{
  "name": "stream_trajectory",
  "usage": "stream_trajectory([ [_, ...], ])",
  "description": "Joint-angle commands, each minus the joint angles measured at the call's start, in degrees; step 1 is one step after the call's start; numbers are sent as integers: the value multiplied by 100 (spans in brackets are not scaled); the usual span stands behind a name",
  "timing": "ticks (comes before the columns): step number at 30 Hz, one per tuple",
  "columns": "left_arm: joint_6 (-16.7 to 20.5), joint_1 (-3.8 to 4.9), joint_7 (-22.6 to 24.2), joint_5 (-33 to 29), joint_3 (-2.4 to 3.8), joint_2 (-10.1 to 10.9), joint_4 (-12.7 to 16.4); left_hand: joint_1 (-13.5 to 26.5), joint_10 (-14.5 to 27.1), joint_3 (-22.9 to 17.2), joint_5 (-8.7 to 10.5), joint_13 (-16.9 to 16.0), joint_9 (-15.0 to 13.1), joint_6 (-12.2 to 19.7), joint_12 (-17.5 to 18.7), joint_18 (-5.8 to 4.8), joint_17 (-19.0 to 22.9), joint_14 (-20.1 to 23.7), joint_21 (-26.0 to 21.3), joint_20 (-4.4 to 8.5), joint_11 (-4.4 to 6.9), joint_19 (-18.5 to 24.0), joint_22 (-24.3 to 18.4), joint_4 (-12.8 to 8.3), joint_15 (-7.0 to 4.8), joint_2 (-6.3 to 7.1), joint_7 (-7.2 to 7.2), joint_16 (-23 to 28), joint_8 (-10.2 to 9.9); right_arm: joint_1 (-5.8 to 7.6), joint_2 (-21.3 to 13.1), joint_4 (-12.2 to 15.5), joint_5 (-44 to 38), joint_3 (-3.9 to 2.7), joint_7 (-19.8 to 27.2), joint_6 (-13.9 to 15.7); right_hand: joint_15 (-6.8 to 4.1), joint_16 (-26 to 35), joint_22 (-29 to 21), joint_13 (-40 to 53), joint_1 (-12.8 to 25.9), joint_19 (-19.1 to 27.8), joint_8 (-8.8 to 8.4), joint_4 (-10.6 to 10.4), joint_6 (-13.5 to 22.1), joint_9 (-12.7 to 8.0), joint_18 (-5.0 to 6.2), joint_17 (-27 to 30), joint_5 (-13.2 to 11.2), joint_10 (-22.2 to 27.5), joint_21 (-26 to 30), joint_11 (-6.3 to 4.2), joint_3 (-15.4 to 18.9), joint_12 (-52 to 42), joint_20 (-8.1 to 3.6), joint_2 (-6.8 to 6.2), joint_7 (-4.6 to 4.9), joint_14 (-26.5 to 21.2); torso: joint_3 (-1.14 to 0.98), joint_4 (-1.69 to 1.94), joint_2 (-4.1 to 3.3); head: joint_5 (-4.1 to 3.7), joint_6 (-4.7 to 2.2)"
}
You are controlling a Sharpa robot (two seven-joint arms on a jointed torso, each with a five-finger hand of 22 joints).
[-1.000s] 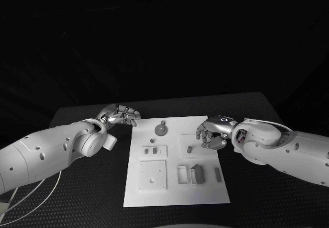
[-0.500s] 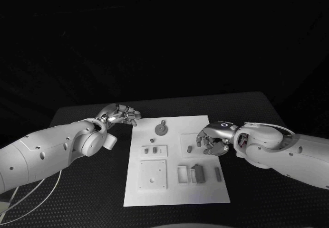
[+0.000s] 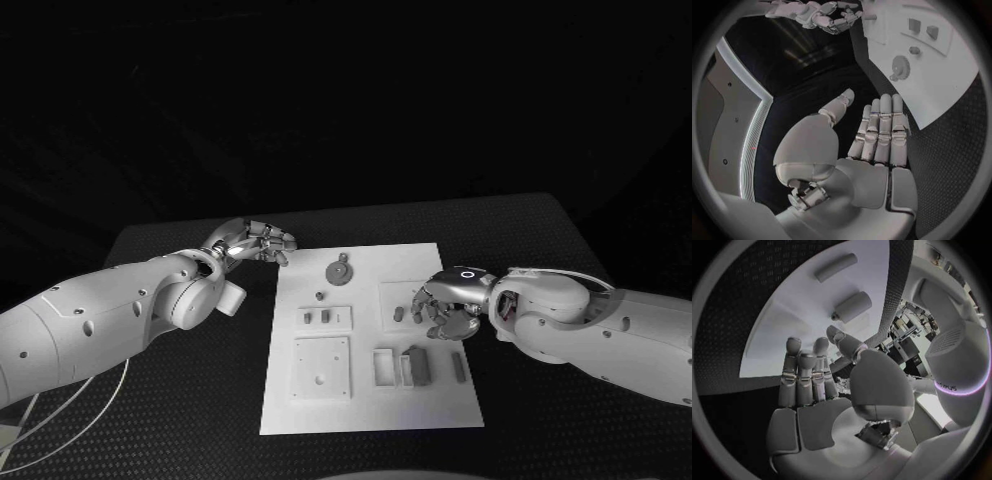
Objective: Assemble the parts on the task board
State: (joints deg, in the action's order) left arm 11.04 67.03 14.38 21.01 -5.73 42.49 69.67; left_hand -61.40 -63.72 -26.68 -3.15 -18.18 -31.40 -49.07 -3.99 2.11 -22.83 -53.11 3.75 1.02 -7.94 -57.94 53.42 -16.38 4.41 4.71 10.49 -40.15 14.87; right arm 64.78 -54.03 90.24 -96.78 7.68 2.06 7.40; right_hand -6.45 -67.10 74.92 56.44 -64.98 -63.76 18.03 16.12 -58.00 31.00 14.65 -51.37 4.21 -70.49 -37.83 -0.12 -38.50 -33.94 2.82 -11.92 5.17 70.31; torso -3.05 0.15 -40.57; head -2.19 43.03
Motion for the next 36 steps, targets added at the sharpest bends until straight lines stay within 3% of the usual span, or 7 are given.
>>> stream_trajectory([
  [1, -91, 7, 45, -33, 4, -3, 17, 37, 37, 38, -4, 7, 7, 39, -3, 19, -10, -16, 10, -8, -6, 36, -9, -5, 27, 10, 9, 19, 27, -10, 26, -8, -160, 27, 97, -64, -36, -45, 144, 27, 73, 2, 29, -8, -112, 16, 35, -5, 14, 61, -43, -68, 44, -25, -55, 18, 30, 1, 0, 1, -3, 13, 14],
  [9, -100, 7, 50, -34, 4, 2, 15, 37, 37, 39, -5, 8, 8, 39, -3, 19, -13, -17, 10, -8, -6, 36, -11, -4, 27, 10, 9, 22, 28, -59, 64, -41, -186, 65, 154, -73, -60, -122, 143, 73, 109, 2, 74, -17, -224, 49, 35, 8, 13, 39, -110, -99, 61, -59, -71, 37, -6, 3, -3, -4, 0, 37, 49],
  [22, -114, 6, 51, -34, 4, -4, -1, 41, 37, 42, -4, 10, 10, 40, -3, 18, -22, -19, 10, -9, -7, 34, -18, -1, 28, 5, 9, 29, 31, -189, 332, -254, -310, 74, 212, 67, -102, -254, 140, 125, 104, -35, 107, -29, -363, 77, 35, 30, 15, -49, -225, -148, 37, -109, -112, 202, -56, 49, -11, 4, -1, 70, 101],
  [36, -118, 6, 46, -35, 4, -8, -8, 43, 37, 44, -4, 12, 12, 41, -4, 18, -29, -21, 10, -9, -7, 33, -23, 1, 28, 3, 9, 35, 32, -225, 387, -336, -303, 78, 205, -25, -111, -293, 136, 132, 147, -23, 87, -16, -377, 72, 35, 50, 12, -63, -263, -154, 60, -103, -122, 154, -63, 45, 0, -2, -3, 70, 115],
])
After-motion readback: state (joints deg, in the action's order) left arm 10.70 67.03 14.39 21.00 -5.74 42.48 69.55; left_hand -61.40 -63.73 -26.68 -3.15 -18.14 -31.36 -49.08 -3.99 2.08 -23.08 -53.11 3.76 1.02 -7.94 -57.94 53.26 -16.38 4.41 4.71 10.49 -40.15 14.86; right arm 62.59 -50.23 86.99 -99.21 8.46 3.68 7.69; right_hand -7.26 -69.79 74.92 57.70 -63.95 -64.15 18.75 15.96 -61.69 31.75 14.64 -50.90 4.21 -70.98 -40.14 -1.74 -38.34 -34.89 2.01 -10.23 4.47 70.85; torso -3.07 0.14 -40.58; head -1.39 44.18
